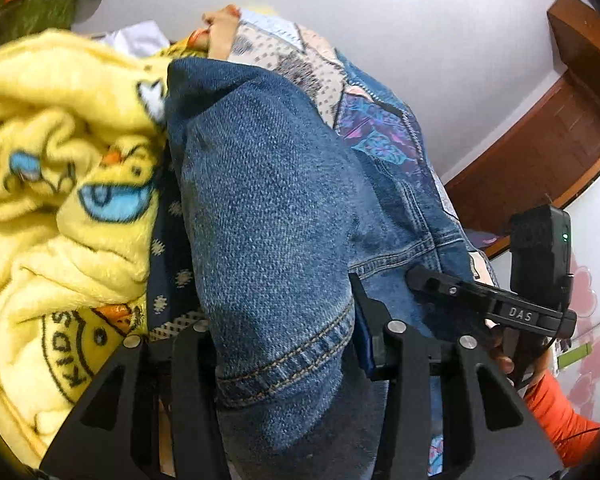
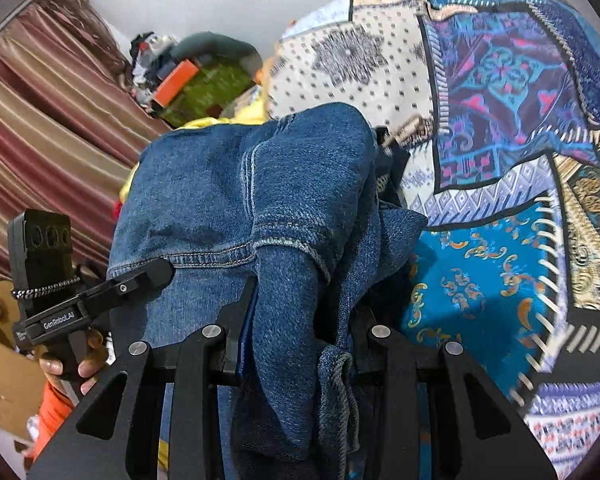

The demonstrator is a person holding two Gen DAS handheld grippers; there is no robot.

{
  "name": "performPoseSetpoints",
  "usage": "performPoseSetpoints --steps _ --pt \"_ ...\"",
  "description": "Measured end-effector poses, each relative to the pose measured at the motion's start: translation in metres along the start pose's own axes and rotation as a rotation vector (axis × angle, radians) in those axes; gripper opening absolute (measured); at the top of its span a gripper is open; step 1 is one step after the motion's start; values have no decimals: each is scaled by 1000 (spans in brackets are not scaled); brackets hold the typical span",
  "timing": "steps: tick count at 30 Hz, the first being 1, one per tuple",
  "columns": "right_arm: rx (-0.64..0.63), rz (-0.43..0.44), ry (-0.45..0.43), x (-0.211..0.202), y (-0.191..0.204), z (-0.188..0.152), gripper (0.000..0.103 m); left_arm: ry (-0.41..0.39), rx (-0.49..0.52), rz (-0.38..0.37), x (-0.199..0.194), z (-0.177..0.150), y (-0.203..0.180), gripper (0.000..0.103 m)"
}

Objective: Fold large clothes
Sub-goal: 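Grip the folded jacket with both tools and lift it off the quilt, then lower the folded jacket beside the yellow blanket and open both tools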

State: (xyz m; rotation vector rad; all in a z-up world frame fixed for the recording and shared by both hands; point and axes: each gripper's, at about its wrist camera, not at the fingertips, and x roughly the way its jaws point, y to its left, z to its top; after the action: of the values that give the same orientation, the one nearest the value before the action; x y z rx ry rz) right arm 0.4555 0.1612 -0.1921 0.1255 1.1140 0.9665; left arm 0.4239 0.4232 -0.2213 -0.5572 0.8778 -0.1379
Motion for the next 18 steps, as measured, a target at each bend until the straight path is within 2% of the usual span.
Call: performPoseSetpoints --steps 3,6,14,16,18 --pt "-66 -3 2 -5 5 -2 32 -18 -8 -18 -4 -6 6 54" --pt "-157 -45 26 -7 15 -7 35 -9 25 58 -7 -13 0 66" --pt "-245 -201 27 -22 24 -19 45 -22 115 284 -25 -28 -23 66" --pt "-278 -244 2 -33 31 -24 45 -47 176 350 -33 -33 -35 66" --pt "-321 -267 -75 -51 42 -34 45 -69 233 401 -41 -42 -49 66"
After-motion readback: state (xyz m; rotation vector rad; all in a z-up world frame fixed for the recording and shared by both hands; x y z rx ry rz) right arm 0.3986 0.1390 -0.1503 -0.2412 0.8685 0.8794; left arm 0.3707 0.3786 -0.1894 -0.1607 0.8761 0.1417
